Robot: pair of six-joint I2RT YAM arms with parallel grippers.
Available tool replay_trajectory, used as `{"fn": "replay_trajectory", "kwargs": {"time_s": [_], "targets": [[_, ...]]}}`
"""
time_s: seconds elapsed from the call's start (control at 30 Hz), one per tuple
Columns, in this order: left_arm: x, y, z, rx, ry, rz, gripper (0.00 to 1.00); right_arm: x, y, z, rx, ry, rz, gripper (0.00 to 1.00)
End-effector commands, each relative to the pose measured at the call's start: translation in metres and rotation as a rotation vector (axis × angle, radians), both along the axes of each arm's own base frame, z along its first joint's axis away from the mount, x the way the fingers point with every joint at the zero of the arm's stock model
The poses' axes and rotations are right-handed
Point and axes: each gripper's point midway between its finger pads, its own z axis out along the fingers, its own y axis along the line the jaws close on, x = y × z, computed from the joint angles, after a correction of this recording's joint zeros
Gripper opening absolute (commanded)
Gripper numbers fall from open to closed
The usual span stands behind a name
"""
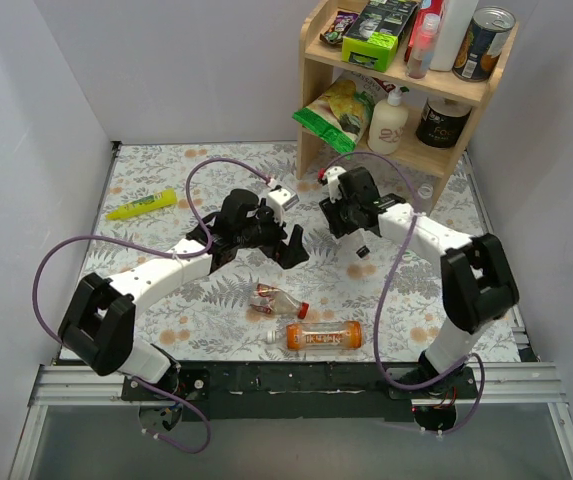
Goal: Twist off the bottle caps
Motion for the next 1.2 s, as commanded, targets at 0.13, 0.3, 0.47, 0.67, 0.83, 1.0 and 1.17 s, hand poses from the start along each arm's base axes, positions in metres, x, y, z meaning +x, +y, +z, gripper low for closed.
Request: {"fn": "replay_trajectory", "kwargs": {"time_s": [0.13,0.3,0.47,0.67,0.83,1.0,1.17], "targets": [[-0.013,0.012,0.085,-0.203,-0.066,-0.092,0.98,-0.087,0.069,0.133,0.496,-0.031,0.436,0.38],[-0.034,0.023,0.114,-0.352,0.009,-0.259,0.98,-0.14,0.074,0.151,0.605,0.052,0.616,0.38],[-0.054,0.017,0.118,-0.446,0.138,-0.387,0.98,-0.172,0.071,0.16,0.642,0.108,0.7,0.37],[-0.06,0.004,0.101,-0.425,0.21,-0.423,0.98,-0.185,0.071,0.16,0.648,0.132,0.732,0.36],[-0.063,-0.01,0.082,-0.381,0.254,-0.414,0.98,-0.19,0.077,0.158,0.652,0.16,0.764,0.36],[-0.073,-0.019,0.076,-0.384,0.271,-0.444,0.98,-0.194,0.082,0.151,0.646,0.202,0.793,0.34],[-0.079,-0.023,0.077,-0.402,0.271,-0.47,0.74,-0.195,0.083,0.147,0.635,0.21,0.799,0.34]]}}
